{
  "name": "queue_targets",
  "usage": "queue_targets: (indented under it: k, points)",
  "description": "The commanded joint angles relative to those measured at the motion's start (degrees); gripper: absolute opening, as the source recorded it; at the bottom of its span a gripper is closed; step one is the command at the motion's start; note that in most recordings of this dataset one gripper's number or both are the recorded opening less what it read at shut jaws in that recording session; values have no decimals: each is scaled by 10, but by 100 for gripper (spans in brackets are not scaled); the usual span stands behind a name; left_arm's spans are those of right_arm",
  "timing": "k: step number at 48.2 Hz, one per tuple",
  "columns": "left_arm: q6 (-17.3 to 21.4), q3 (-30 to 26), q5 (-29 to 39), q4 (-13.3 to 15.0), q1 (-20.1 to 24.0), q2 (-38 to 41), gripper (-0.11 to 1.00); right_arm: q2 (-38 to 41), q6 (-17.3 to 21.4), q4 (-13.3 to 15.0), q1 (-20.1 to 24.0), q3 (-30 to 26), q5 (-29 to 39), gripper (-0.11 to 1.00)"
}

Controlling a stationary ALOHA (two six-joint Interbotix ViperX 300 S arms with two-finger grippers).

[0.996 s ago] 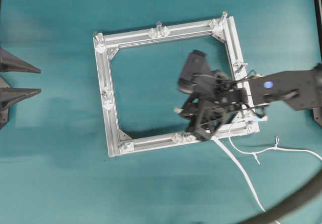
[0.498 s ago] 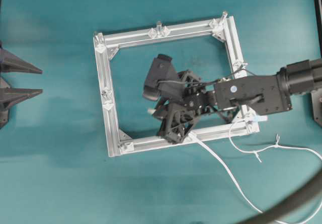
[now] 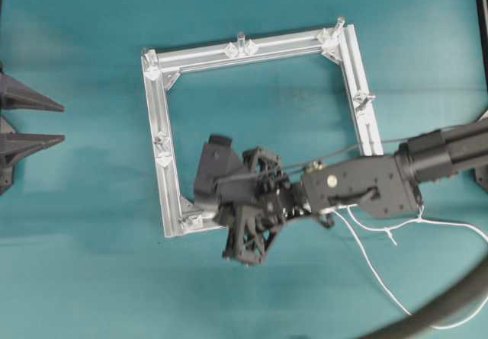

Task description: Move the cable alternately left and right between 8 pins so it hooks onto each one.

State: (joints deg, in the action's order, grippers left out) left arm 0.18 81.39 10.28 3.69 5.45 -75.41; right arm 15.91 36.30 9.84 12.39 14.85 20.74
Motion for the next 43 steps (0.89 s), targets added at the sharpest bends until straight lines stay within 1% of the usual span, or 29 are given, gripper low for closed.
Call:
queue_targets:
  k: [1, 13, 19, 26, 33, 43]
  points:
    - [-3, -4, -5, -2, -2, 2, 67, -10, 1, -1, 14, -20, 8, 15]
    - [-1, -4, 0, -2, -2, -16, 67, -4, 7, -4, 51, -35, 15, 15]
    - [-1, -4, 2, -2, -2, -20, 67, 10, 26, -4, 67, -56, 18, 15]
    - [-1, -4, 2, -2, -2, -20, 67, 27, 51, -4, 71, -83, 18, 15]
    - [-1, -4, 2, -2, -2, -20, 67, 49, 66, -3, 70, -121, 32, 15]
    - [-1, -4, 2, -2, -2, -20, 67, 108, 68, -3, 70, -219, 104, 15]
